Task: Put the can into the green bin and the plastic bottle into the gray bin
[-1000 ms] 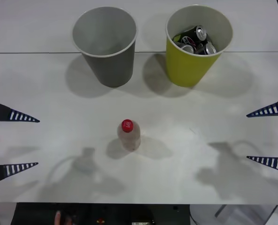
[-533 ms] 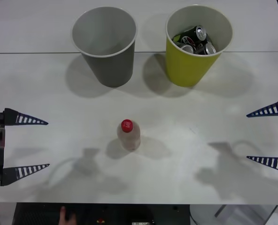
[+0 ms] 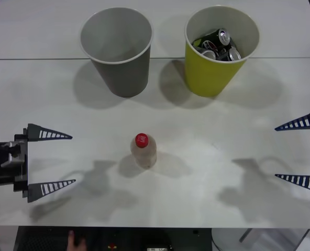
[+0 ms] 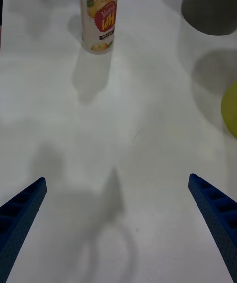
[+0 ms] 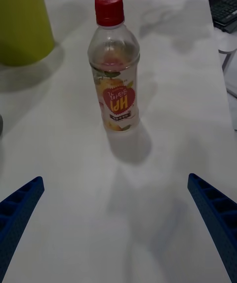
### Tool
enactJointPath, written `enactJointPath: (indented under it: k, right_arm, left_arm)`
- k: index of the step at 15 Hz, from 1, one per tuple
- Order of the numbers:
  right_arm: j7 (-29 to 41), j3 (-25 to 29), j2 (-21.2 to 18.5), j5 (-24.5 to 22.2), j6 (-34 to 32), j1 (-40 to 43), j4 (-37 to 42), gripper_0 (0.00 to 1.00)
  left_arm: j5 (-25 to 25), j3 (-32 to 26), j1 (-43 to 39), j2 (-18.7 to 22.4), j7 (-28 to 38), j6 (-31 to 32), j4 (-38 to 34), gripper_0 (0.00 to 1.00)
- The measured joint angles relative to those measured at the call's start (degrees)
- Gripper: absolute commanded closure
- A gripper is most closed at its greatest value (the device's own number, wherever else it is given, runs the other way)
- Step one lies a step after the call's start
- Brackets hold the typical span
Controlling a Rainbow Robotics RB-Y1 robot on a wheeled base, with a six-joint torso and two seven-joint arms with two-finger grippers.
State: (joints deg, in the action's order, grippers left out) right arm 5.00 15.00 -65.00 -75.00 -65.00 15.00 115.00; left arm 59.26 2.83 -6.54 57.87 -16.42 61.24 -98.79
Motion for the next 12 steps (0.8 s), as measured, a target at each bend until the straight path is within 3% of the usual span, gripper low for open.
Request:
enactJointPath:
  k: [12]
  right_arm:
    - [0.0, 0.0, 0.0, 0.0, 0.0, 0.0, 0.0, 0.0]
  left_arm:
    - [-0.85, 9.34, 10.58, -11.56, -4.23, 0.98, 11.77, 0.0]
